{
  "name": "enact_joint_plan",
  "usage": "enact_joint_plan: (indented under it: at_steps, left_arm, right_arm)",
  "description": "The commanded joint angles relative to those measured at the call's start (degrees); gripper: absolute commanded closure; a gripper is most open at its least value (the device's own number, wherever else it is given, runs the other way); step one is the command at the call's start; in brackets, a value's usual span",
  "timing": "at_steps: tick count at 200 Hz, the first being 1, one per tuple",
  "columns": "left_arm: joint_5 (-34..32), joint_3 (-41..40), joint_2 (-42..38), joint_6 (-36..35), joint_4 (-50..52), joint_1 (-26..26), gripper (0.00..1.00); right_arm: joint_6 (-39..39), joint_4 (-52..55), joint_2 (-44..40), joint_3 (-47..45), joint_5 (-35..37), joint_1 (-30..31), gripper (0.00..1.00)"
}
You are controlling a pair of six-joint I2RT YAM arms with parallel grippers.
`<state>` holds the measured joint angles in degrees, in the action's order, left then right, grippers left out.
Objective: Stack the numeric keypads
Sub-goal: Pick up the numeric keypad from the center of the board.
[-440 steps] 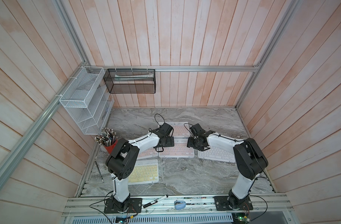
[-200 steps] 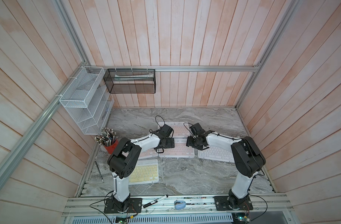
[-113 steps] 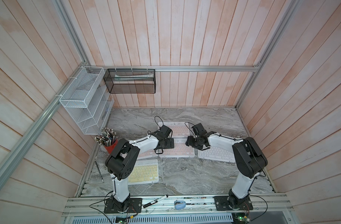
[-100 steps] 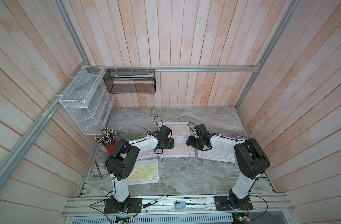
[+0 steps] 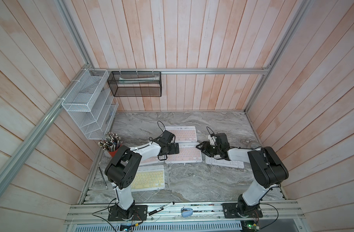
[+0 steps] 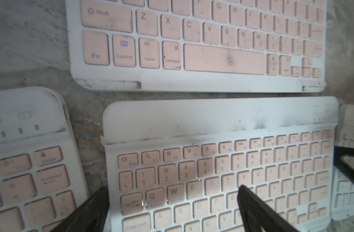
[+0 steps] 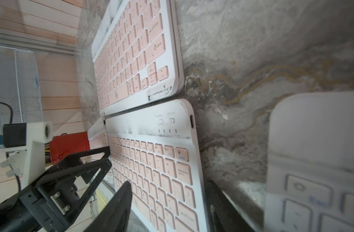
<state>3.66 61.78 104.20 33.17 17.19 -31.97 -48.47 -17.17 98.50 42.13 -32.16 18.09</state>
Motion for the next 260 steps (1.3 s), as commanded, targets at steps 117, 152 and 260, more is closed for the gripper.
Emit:
enact_joint_plan:
  at_steps: [117,152,260]
  left_arm:
    - [12.39,-3.25,-2.22,0.12,-4.44,1.03,0.03]
    - [12.00,-3.39,-2.45,-0.25,-4.18,1.25,0.03]
    - [12.25,-2.93,-3.37,-0.65,-4.34,1.80,0.03]
  right_arm:
    - [1.32,2.69,-5.62,0.18,-10.28,-0.89,0.53]
    - [4.69,8.85,-7.18,1.88,-8.91,-1.56,0.56]
    - [4.15,8.21,-8.16,1.30,-8.90,-1.61,0.96]
